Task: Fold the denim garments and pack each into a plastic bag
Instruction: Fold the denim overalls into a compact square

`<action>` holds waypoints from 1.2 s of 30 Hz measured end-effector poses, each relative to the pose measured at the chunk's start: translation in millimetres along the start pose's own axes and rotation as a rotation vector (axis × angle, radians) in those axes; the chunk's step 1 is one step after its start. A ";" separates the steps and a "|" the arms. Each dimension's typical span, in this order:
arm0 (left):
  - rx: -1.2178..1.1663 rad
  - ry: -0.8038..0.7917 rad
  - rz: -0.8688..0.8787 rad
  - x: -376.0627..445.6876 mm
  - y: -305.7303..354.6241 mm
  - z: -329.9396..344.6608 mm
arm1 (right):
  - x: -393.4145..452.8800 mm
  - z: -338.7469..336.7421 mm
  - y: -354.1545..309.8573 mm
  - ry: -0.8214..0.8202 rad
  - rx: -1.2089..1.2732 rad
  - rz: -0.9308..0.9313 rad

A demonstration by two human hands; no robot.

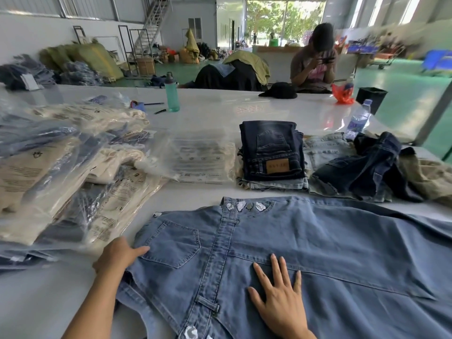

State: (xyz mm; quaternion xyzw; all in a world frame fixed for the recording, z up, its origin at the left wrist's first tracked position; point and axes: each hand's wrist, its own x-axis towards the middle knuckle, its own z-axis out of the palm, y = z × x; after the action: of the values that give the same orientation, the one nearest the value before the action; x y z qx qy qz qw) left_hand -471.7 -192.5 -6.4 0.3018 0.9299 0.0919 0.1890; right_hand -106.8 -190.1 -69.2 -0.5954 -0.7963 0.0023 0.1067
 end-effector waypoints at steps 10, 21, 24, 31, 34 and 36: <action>-0.230 -0.041 -0.029 12.2 3.4 -1.6 | -2.1 -11.1 -2.6 -0.137 0.000 0.019; -0.195 0.338 0.652 -89.2 97.8 -24.0 | 1.9 6.7 11.4 -0.163 0.140 -0.006; -0.081 0.269 0.933 -167.6 129.6 25.9 | 7.6 4.4 17.0 0.028 0.587 0.140; 0.373 0.046 1.186 -232.0 105.3 120.4 | 39.3 -24.4 34.3 0.086 1.143 0.492; 0.326 0.220 1.242 -228.0 97.8 131.9 | 58.1 -24.8 39.1 -0.009 0.989 0.542; 0.297 0.314 1.268 -227.3 94.4 134.8 | 71.6 -25.8 43.6 -0.108 0.827 0.546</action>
State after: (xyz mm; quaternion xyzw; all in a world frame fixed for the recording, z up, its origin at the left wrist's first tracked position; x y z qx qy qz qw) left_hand -197.5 -244.7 -35.1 0.7957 0.5918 0.0992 -0.0826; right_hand -80.2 -112.6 -37.7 -0.6889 -0.5482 0.3766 0.2882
